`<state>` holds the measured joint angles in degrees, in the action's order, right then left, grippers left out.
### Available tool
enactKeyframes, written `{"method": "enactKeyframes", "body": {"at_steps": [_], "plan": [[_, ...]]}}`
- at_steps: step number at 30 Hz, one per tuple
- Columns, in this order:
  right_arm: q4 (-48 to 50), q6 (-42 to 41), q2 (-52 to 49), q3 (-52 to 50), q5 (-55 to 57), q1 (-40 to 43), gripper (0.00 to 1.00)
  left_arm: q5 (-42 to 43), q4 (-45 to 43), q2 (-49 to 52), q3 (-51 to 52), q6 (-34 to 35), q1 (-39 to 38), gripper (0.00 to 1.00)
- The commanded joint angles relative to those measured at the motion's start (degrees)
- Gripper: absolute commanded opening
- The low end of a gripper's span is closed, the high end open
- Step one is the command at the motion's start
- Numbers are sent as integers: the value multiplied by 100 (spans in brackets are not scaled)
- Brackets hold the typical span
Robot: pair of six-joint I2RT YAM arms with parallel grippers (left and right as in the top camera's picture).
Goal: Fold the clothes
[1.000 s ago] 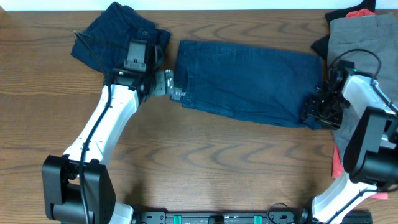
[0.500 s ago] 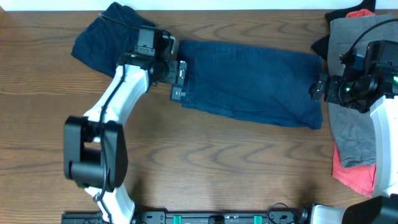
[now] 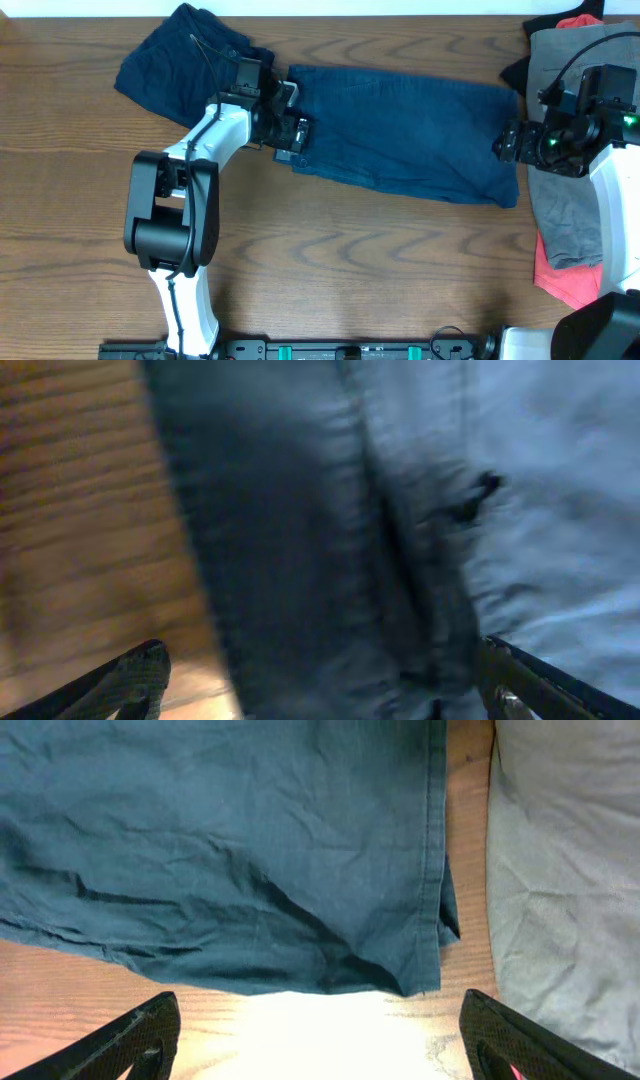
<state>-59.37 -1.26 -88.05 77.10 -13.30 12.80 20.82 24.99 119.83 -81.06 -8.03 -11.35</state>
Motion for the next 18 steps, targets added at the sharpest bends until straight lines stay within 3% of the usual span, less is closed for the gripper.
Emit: {"method": "enactKeyframes", "body": {"at_steps": [1,9,13,16,18], "plan": [[79,-39,-15,-20,-70,-129,87,638,-48,72,-153,-144,2,98],[337,-146,-46,-24,-66,-352,81,1073,-55,153,-146,-205,-111,100],[433,-173,-48,-28,-63,-404,76,1073,-57,341,-146,-205,-210,91],[481,-192,-48,-31,-55,-420,73,1075,-90,407,-149,-203,-256,81],[509,-199,-48,-31,-46,-420,68,1075,-90,382,-160,-199,-256,61]]}}
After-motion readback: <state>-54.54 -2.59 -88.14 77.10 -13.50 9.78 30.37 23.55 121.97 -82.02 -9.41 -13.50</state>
